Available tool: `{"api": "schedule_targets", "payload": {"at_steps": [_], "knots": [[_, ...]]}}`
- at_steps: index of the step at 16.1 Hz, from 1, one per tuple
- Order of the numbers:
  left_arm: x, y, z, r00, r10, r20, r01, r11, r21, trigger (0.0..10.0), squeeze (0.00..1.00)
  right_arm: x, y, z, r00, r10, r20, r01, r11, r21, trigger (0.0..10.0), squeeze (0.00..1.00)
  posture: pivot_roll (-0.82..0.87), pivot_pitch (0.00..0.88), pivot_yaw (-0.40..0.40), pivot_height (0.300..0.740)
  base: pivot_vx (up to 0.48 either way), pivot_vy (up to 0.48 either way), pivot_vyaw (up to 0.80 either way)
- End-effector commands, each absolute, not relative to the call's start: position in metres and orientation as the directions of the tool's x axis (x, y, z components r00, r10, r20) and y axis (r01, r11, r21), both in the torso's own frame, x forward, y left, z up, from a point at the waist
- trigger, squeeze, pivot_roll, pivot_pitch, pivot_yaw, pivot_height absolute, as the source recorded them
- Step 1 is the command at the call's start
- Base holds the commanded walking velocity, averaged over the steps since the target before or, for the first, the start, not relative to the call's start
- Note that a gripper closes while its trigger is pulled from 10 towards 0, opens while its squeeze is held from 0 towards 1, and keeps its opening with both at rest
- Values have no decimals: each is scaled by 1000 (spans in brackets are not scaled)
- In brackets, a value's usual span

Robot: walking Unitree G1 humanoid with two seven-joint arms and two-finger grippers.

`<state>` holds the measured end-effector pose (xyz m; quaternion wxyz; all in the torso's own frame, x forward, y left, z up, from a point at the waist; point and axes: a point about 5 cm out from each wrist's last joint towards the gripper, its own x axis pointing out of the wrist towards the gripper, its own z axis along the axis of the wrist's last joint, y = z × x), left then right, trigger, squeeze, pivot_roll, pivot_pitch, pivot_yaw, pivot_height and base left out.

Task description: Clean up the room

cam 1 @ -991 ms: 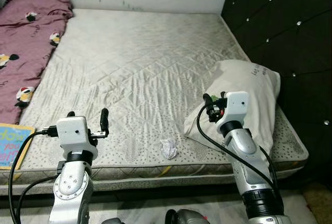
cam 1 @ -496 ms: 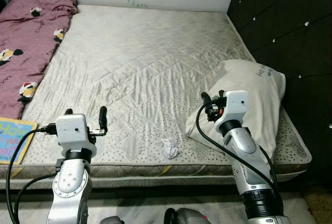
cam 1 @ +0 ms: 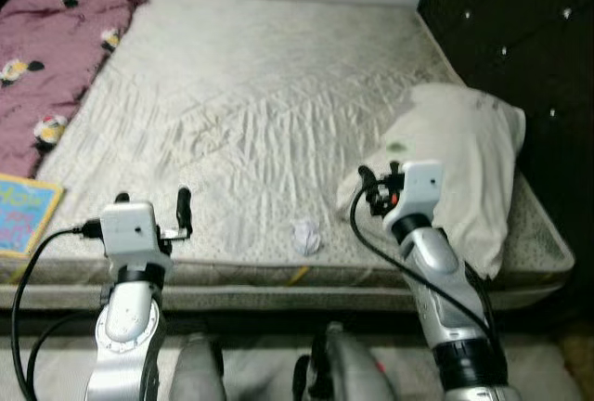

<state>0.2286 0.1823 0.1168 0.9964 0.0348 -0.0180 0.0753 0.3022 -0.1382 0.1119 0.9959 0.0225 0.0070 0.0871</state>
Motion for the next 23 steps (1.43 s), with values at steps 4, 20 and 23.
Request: {"api": "schedule_targets", "payload": {"at_steps": [4, 20, 23], "knots": [[230, 183, 117, 987, 156, 43, -158, 986, 61, 10000, 0, 303, -140, 113, 984, 175, -12, -175, 984, 43, 10000, 0, 8, 95, -87, 591, 0, 0, 0], [229, 183, 118, 992, 116, 41, -117, 993, 8, 10000, 0, 308, -135, 116, 977, 213, -12, -213, 977, 7, 10000, 0, 7, 115, -98, 591, 187, 0, 178], [228, 183, 117, 993, 114, 36, -114, 993, 7, 10000, 0, 309, -134, 115, 976, 215, -20, -215, 977, 6, 10000, 0, 8, 109, -98, 591, 319, 0, 135]]}}
